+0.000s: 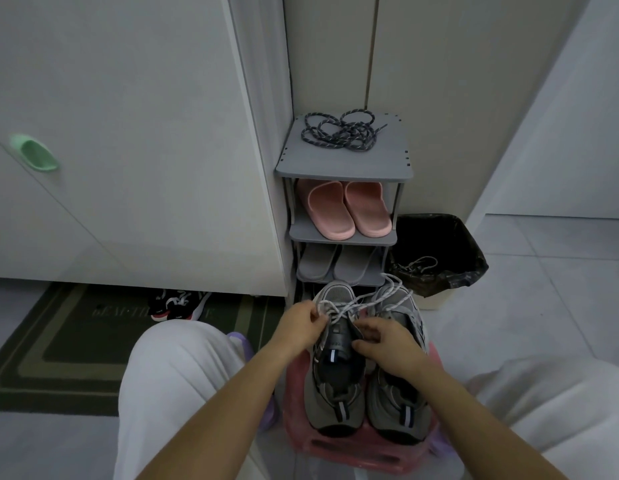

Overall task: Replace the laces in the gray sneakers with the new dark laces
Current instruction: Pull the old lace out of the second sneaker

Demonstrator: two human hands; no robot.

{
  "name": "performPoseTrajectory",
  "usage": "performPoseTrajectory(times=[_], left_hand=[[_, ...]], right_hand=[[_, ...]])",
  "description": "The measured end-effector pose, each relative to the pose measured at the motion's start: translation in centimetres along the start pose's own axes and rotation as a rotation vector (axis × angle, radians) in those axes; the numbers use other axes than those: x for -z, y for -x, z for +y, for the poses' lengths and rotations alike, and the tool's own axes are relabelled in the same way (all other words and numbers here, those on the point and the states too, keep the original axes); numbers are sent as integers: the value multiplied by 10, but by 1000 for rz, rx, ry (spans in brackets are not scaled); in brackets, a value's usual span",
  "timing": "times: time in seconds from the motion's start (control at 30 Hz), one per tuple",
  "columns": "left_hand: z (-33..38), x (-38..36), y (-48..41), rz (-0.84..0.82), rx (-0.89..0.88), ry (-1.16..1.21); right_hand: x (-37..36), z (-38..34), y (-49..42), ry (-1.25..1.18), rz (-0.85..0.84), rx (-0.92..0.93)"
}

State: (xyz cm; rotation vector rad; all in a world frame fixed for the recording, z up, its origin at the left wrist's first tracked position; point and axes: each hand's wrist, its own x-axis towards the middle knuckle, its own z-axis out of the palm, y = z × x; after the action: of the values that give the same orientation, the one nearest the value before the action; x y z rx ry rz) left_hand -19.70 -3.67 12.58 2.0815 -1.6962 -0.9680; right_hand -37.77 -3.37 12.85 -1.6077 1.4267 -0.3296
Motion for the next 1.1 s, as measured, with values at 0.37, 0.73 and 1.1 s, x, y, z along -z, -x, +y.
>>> performPoseTrajectory(times=[0.37,0.73,1.1], left_hand=[[0,9,-8,113,75,170],[3,23,-9,146,112,78],[3,28,4,178,-328,-200]], right_hand=[[0,1,0,-17,-3,-15],[1,1,1,-2,-5,9],[-1,5,-1,-36,3,-22]])
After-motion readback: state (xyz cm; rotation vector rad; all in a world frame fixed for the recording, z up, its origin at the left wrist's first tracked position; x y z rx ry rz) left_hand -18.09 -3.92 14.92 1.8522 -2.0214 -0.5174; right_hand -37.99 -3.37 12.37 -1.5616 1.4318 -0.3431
